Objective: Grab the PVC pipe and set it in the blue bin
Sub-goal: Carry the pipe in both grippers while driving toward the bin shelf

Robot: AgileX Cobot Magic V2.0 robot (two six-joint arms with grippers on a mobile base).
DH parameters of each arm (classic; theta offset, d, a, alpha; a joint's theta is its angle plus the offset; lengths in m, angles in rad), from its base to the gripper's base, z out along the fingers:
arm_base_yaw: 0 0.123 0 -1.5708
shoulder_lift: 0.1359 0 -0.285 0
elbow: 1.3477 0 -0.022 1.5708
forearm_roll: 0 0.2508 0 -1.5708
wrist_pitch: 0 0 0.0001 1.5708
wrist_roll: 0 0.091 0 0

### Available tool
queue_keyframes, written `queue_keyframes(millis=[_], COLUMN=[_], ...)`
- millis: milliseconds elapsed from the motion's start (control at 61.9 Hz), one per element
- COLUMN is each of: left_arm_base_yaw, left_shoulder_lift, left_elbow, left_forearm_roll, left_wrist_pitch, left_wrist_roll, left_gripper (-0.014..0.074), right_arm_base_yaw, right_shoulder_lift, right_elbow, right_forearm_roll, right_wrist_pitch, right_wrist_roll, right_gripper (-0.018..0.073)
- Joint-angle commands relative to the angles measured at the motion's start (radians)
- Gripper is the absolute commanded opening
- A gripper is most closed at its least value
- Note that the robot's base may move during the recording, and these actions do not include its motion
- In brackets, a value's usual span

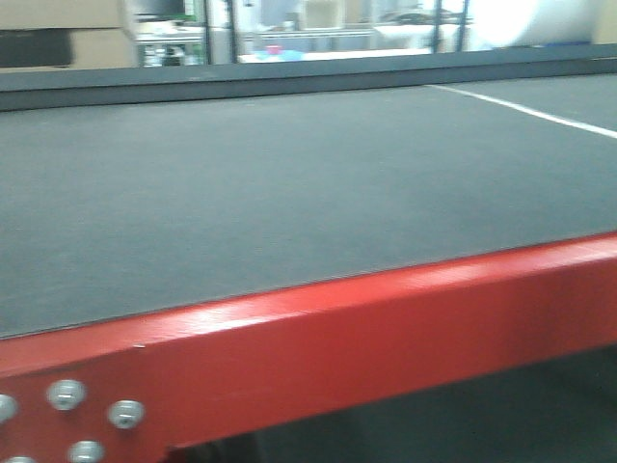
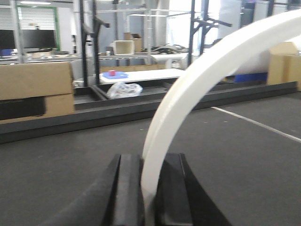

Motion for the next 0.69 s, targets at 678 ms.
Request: queue_keyframes(millis=[678], left_arm_base_yaw=[-0.006], left_shoulder_lift=[-0.004], left_elbow=[-0.003], left_forearm_roll=[0.000], left_wrist_pitch=[-0.028], left_wrist_roll=[0.000], left_gripper=[-0.0111], right_arm_base_yaw=[0.001], right_shoulder_lift=[-0.004], right_elbow=[0.000], right_forearm_roll=[-0.012], right_wrist_pitch=[-0.025], right_wrist_roll=[-0.003], right_gripper=[-0.0155])
